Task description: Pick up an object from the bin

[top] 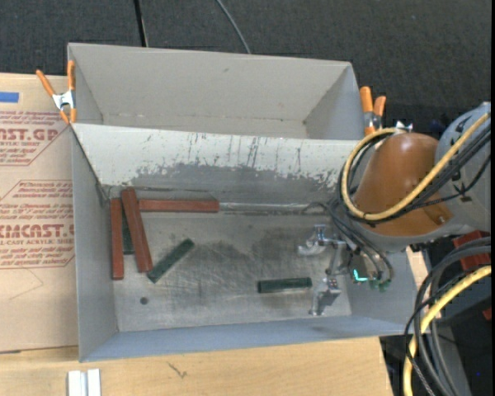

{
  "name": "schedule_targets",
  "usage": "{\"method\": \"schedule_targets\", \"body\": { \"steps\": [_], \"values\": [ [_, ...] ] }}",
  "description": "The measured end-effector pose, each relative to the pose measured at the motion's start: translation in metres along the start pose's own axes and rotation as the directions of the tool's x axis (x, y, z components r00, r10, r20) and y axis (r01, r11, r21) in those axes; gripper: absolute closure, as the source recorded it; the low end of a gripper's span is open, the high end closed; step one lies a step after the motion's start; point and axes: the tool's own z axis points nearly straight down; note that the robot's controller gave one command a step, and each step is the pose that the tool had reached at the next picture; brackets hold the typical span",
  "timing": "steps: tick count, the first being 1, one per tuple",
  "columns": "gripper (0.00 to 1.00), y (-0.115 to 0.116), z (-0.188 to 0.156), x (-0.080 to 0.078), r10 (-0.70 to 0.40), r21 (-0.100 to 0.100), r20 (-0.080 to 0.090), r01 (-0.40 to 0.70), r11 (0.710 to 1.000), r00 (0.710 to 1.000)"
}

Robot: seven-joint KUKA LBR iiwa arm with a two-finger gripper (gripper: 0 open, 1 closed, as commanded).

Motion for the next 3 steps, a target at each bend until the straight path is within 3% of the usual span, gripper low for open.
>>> {"method": "schedule_targets", "body": {
  "steps": [1,2,3],
  "values": [
    [0.00,0.000,-0.003,-0.002,-0.001,0.001,0.007,0.001,1.000,1.000],
    [0.00,0.013,0.057,-0.037,-0.093,0.002,0.013,0.093,0.996,0.996],
    [0.00,0.017,0.058,-0.045,-0.040,0.001,0.008,0.040,0.999,0.999]
  ]
}}
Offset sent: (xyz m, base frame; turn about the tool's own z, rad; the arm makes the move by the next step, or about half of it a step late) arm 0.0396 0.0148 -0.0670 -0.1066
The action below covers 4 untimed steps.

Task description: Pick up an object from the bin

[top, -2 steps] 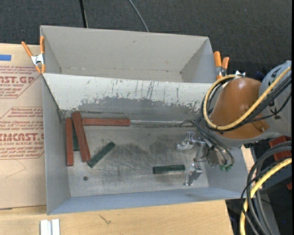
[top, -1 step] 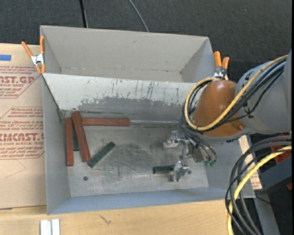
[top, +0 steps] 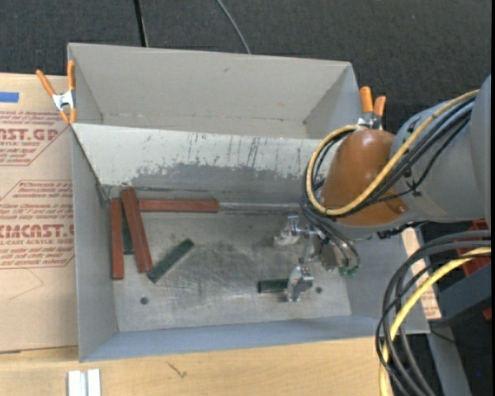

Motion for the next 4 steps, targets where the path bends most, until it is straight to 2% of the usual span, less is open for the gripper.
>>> {"method": "schedule_targets", "body": {
  "steps": [1,2,3,4],
  "values": [
    [0.00,0.004,-0.021,0.031,0.043,-0.002,-0.003,-0.043,0.999,0.999],
    [0.00,0.006,0.007,0.020,-0.110,0.002,0.005,0.110,0.994,0.994],
    [1.00,0.007,0.003,0.038,0.141,-0.002,0.021,-0.141,0.990,0.990],
    [1.00,0.007,0.003,0.038,0.142,-0.002,0.021,-0.142,0.990,0.990]
  ]
}}
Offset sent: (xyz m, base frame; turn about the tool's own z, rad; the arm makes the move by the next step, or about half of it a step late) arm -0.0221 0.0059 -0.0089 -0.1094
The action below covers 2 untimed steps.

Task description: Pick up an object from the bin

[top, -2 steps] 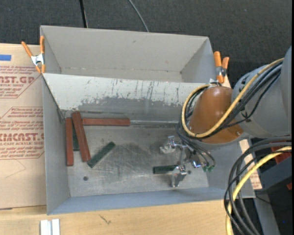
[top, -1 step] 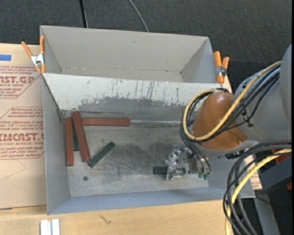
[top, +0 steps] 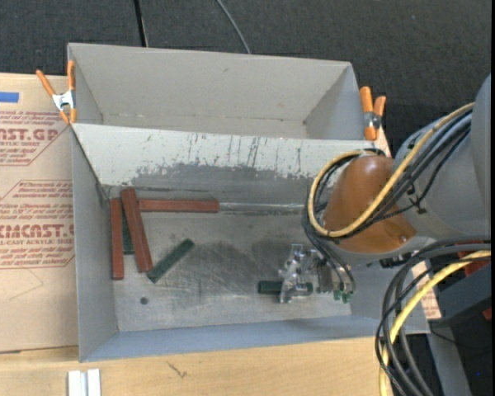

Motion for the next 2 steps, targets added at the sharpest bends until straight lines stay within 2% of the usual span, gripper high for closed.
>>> {"method": "schedule_targets", "body": {
  "steps": [1,2],
  "values": [
    [1.00,0.0001,-0.0014,-0.0001,0.000,0.000,-0.003,0.000,1.000,1.000],
    [1.00,0.0003,-0.0057,0.0020,-0.001,0.000,-0.016,0.001,1.000,1.000]
  ]
}}
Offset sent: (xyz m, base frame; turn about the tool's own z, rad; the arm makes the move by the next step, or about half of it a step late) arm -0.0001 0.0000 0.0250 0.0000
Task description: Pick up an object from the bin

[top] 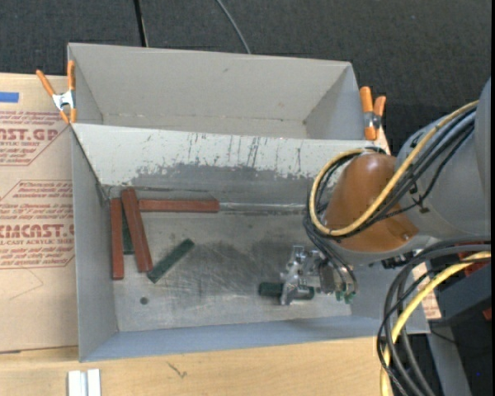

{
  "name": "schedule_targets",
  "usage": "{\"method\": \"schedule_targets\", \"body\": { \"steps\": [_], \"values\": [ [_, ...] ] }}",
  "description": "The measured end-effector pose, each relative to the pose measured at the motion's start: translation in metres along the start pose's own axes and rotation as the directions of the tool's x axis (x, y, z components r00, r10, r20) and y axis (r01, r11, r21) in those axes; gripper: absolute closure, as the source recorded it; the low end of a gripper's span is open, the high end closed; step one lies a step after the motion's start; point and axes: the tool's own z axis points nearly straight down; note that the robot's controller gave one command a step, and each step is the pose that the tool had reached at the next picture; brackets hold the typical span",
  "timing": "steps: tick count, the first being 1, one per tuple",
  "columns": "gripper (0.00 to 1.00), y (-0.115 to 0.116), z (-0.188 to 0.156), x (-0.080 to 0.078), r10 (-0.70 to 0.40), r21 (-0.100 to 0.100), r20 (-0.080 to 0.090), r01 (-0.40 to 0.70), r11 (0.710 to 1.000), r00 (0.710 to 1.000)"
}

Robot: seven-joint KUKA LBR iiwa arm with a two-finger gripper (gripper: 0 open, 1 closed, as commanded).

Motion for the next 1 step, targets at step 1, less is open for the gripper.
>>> {"method": "schedule_targets", "body": {
  "steps": [1],
  "values": [
    [1.00,0.0001,-0.0058,0.0002,0.000,0.000,-0.004,0.000,1.000,1.000]
  ]
}}
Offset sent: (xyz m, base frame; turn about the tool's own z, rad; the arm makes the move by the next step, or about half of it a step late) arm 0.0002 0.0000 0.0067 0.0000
